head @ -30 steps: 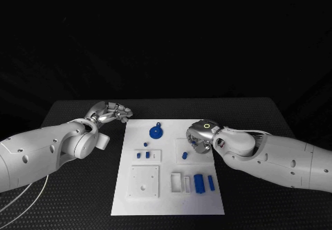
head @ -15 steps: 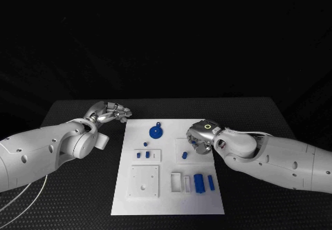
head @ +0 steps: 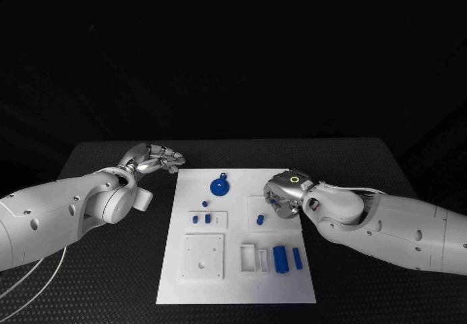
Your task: Assemble the parts on the task board
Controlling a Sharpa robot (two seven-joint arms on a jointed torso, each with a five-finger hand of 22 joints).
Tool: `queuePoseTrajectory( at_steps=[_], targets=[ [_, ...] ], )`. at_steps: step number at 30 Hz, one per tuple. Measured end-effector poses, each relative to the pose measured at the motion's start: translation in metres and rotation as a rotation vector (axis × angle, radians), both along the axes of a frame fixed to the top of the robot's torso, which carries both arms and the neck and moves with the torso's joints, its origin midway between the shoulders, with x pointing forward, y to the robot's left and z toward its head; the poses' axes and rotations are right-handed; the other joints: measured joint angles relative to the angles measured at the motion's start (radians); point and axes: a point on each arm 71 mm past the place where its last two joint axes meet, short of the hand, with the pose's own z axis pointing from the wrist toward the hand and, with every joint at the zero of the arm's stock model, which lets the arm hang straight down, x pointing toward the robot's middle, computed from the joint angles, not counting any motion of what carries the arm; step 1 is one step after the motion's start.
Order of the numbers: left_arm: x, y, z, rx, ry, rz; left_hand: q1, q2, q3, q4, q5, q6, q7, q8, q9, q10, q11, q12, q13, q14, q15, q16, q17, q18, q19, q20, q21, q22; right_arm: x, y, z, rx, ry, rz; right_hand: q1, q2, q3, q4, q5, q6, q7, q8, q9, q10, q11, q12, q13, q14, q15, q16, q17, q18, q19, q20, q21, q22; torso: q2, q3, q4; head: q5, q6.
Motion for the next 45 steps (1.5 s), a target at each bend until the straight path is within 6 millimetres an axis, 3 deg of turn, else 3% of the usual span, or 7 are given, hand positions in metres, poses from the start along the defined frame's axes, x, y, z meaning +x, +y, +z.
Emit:
queuePoseTrajectory(
  at_steps=[3, 31, 45],
  targets=[
    [0.0, 0.0, 0.0, 0.0, 0.0, 0.001, 0.0, 0.0, 0.0, 0.0, 0.0, -0.004, 0.004, 0.0, 0.0, 0.0, 0.0, 0.0, -0.001, 0.0, 0.0, 0.0, 0.001, 0.0, 0.0, 0.0, -0.002, 0.0, 0.0, 0.0, 0.001, 0.002, 0.006, -0.004, 0.0, 0.0, 0.0, 0.0, 0.0, 0.0, 0.0, 0.0, 0.001, 0.007, -0.006, 0.0, 0.003, 0.0, 0.0, 0.0, 0.001, 0.0, 0.004, -0.004, 0.0, 0.0, 0.0, 0.0, -0.0001, 0.001, 0.001],
    [0.001, 0.002, 0.0, 0.001, 0.001, 0.007, 0.0, 0.0, 0.0, 0.0, 0.0, -0.01, 0.004, 0.0, -0.001, 0.0, 0.0, 0.0, -0.004, 0.004, 0.004, -0.008, 0.006, 0.0, 0.0, 0.0, -0.008, 0.001, 0.004, -0.001, 0.01, 0.017, 0.031, -0.005, 0.004, -0.004, 0.003, 0.003, 0.0, 0.0, 0.0, 0.0, 0.004, 0.008, -0.005, 0.003, 0.005, 0.006, 0.0, 0.0, 0.006, 0.0, 0.007, 0.0, 0.0, 0.003, 0.0, 0.0001, -0.0007, 0.0, 0.001],
    [0.001, 0.003, -0.001, 0.0, 0.004, 0.009, 0.0, 0.0, 0.0, 0.0, 0.0, -0.01, 0.004, 0.0, -0.002, 0.0, 0.0, 0.0, -0.006, 0.004, 0.004, -0.012, 0.009, 0.0, 0.0, 0.0, -0.008, 0.0, 0.001, -0.006, 0.029, 0.05, 0.034, 0.0, 0.004, -0.004, 0.003, 0.003, 0.0, 0.0, 0.0, 0.0, 0.006, 0.008, -0.005, 0.003, 0.007, 0.006, 0.0, 0.0, 0.008, 0.0, 0.007, 0.0, 0.0, 0.003, 0.0, 0.0, -0.0007, 0.0, 0.0]
  ],
)
